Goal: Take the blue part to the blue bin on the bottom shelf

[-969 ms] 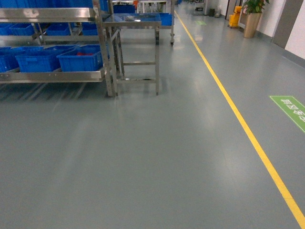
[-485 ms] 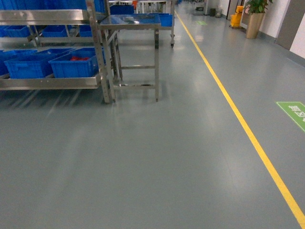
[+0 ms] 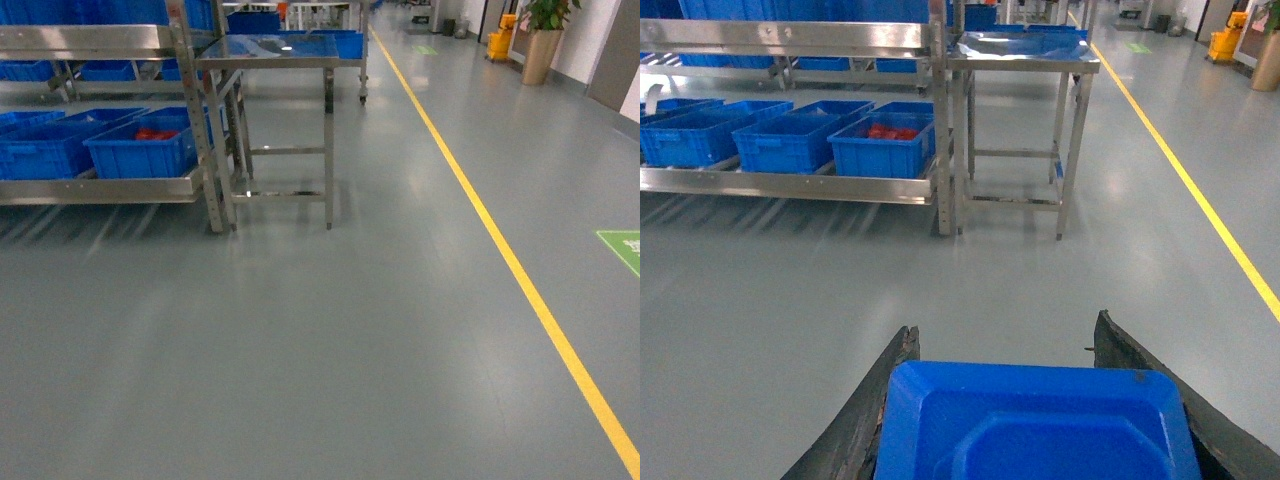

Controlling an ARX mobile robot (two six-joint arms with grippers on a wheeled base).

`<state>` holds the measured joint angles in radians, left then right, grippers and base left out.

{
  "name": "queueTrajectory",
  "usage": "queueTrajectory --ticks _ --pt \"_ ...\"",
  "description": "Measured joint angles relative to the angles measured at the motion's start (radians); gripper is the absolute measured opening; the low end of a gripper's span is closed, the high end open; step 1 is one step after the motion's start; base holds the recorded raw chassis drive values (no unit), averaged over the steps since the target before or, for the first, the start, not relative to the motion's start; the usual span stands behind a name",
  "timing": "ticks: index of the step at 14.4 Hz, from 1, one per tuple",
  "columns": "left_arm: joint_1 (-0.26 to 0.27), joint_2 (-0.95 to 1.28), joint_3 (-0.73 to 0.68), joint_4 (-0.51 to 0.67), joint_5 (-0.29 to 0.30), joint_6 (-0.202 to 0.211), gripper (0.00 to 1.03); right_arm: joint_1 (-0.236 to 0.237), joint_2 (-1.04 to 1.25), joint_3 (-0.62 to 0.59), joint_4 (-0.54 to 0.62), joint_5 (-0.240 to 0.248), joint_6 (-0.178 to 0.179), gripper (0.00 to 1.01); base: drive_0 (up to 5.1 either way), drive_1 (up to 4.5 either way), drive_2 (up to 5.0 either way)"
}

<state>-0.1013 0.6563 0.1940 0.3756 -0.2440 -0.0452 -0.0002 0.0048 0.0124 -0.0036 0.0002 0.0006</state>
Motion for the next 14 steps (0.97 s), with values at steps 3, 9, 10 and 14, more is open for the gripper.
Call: queueTrajectory --ticks 3,9,10,14 --pt "0.000 0.001 0.000 0.000 0.000 0.000 0.43 0.000 0.000 0.000 0.000 0.000 0.000 0.98 0.1 4.39 -4.2" --pt "0.000 0.000 0.000 -0.001 0.000 0.000 0.43 0.000 0.000 0.000 -0.001 0.000 0.000 0.98 -0.1 4.25 -4.4" --pt "0.000 0.001 0.000 0.000 0.000 0.000 0.43 0.000 0.000 0.000 0.000 0.000 0.000 0.98 -0.1 4.26 -4.4" --pt "0.000 0.001 0.000 0.000 0.000 0.000 0.43 0.000 0.000 0.000 0.000 0.000 0.000 0.98 -0.1 4.26 -4.4"
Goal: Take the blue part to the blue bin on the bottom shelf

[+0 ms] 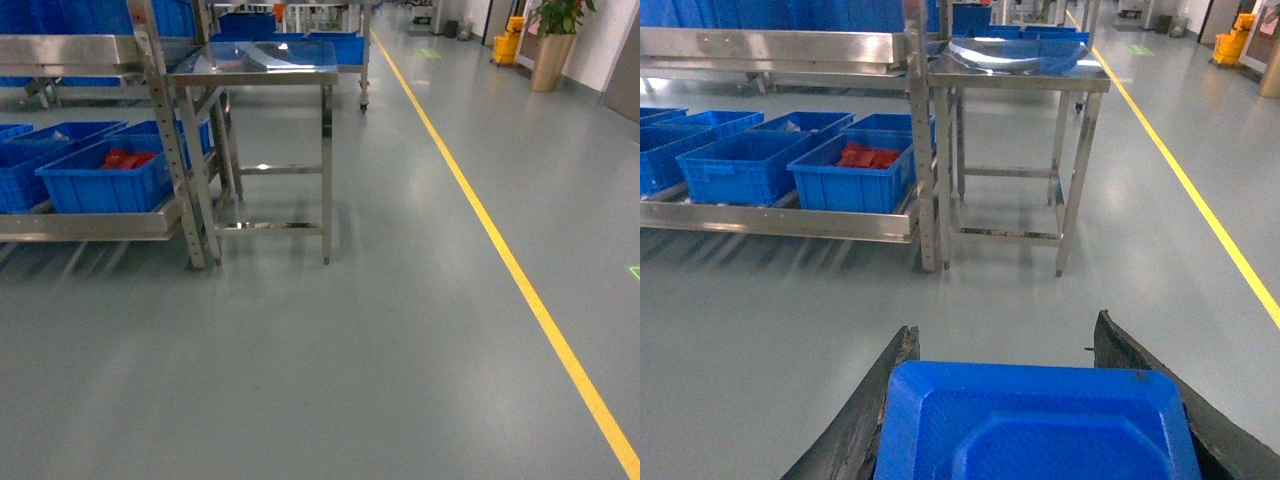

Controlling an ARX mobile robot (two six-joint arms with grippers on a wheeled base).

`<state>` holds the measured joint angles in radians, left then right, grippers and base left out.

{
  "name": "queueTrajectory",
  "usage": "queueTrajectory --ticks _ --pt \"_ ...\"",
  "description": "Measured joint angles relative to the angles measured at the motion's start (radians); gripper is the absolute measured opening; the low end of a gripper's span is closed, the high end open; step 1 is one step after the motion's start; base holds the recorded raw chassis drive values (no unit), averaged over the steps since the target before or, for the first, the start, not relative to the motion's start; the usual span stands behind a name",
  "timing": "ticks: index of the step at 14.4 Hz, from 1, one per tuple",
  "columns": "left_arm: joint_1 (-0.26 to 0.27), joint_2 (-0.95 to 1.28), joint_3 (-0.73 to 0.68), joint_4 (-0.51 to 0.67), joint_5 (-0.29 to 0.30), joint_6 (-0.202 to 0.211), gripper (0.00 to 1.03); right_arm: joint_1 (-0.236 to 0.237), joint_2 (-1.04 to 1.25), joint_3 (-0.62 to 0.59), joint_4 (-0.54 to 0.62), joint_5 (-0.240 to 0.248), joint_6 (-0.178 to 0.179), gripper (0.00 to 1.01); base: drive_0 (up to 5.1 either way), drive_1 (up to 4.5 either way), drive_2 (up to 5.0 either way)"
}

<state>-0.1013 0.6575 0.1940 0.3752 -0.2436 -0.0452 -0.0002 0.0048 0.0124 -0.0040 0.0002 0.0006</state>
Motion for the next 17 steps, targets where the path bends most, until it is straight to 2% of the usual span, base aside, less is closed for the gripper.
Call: queueTrajectory --ticks 17 --pt "0.000 -0.001 0.000 0.002 0.000 0.000 0.43 0.000 0.000 0.000 -0.003 0.000 0.000 0.98 0.0 4.29 -4.3"
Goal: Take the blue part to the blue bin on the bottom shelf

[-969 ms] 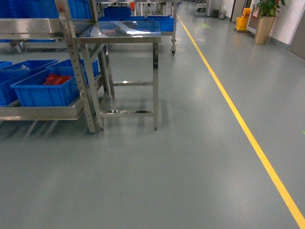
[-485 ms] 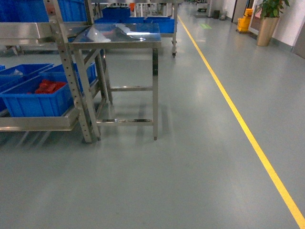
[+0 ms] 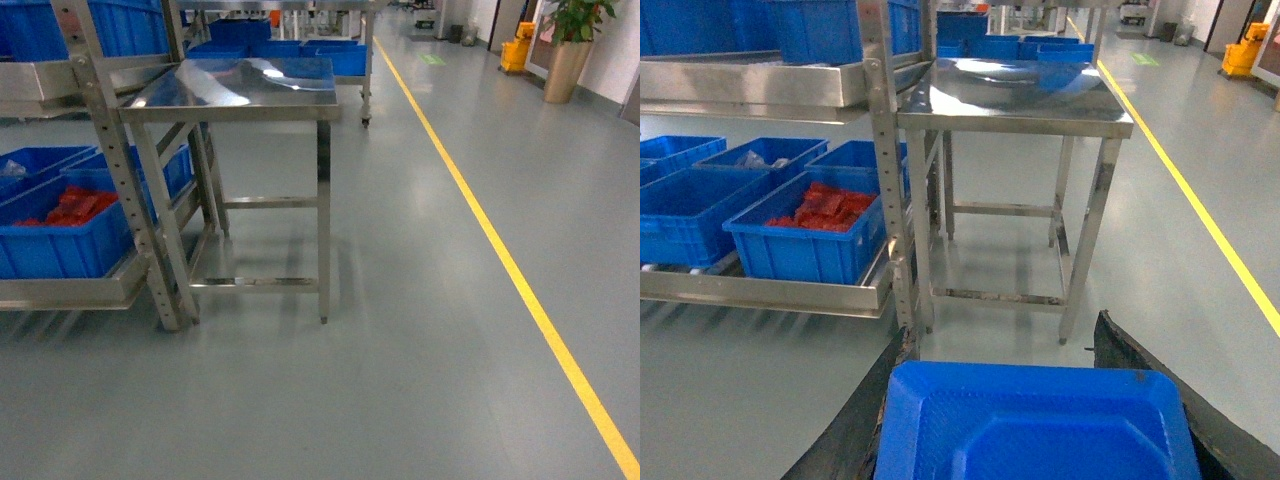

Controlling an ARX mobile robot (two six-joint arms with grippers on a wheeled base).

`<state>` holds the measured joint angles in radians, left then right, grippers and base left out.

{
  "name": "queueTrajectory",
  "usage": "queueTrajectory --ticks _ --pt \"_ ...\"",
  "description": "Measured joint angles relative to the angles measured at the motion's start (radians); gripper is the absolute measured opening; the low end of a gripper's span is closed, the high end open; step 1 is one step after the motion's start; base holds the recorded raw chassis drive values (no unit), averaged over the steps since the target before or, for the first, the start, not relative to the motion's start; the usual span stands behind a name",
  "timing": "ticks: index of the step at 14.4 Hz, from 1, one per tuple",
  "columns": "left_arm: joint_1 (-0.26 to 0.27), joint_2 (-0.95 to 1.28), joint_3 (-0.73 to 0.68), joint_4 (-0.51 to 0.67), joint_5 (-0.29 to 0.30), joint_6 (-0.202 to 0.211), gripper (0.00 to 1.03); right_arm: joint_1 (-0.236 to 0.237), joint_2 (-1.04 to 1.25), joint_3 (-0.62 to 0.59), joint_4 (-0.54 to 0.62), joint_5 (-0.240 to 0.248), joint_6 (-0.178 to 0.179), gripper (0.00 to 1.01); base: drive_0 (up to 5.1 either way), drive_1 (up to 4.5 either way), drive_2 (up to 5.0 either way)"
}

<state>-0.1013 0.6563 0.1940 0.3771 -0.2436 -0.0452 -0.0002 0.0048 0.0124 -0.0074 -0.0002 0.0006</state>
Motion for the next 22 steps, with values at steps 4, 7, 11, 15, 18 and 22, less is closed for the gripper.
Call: queueTrajectory --ticks 4,7,11,15,18,22 --pt "0.000 0.000 0.000 -0.002 0.000 0.000 0.43 0.000 0.000 0.000 0.003 0.000 0.000 0.98 0.0 4.27 -4.4" --pt "0.000 0.000 0.000 -0.002 0.000 0.000 0.43 0.000 0.000 0.000 0.003 0.000 0.000 0.98 0.0 4.27 -4.4" --pt "0.000 0.000 0.000 -0.003 0.000 0.000 0.43 0.000 0.000 0.000 0.002 0.000 0.000 0.98 -0.1 4.25 -4.4" --pt "0.000 0.000 0.000 -0.001 0.000 0.000 0.43 0.000 0.000 0.000 0.002 0.000 0.000 0.98 -0.1 4.25 -4.4" --pt "0.000 0.001 0.000 -0.002 0.000 0.000 0.43 0.000 0.000 0.000 0.002 0.000 0.000 0.98 0.0 4.32 -4.3" --pt "-0.002 0.001 0.000 -0.002 0.000 0.000 0.43 0.000 0.000 0.000 0.004 0.000 0.000 0.98 0.0 4.32 -4.3"
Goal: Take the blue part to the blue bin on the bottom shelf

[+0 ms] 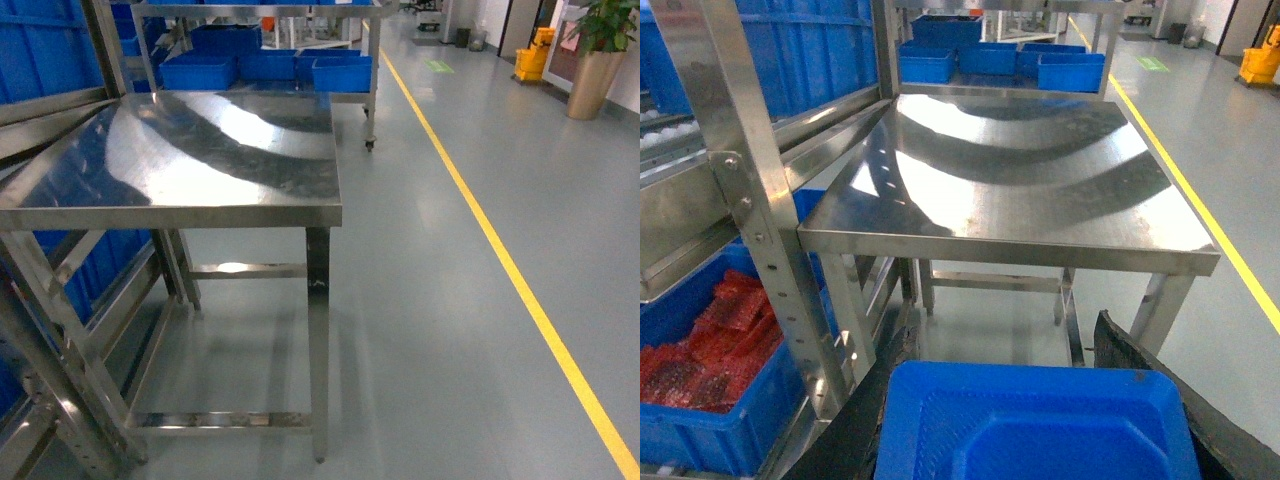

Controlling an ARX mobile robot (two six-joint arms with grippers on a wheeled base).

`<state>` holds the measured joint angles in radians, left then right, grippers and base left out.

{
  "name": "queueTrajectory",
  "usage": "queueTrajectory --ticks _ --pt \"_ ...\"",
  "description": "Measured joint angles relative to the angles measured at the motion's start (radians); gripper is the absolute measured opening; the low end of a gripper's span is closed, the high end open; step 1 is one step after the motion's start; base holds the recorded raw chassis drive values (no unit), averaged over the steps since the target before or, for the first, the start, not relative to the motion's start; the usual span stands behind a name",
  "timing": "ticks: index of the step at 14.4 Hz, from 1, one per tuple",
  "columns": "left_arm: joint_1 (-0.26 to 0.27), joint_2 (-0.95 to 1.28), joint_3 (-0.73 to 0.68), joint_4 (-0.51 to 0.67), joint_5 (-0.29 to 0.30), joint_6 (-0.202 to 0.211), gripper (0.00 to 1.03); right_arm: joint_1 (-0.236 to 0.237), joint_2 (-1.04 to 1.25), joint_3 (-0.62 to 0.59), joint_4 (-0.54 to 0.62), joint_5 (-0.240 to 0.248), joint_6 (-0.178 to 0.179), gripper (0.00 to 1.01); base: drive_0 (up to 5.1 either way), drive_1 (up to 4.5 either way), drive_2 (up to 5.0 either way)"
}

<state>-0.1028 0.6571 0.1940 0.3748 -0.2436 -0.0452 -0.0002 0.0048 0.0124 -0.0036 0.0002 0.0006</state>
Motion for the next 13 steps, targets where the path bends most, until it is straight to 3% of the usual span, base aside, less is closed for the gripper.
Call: queueTrajectory --ticks 8,13 --pt "0.001 0.002 -0.002 0.007 0.000 0.000 0.43 0.000 0.000 0.000 -0.007 0.000 0.000 0.98 0.0 4.32 -4.3" --pt "0.000 0.000 -0.002 0.001 0.003 0.000 0.43 0.000 0.000 0.000 -0.002 0.000 0.000 0.98 -4.8 2.39 2.4"
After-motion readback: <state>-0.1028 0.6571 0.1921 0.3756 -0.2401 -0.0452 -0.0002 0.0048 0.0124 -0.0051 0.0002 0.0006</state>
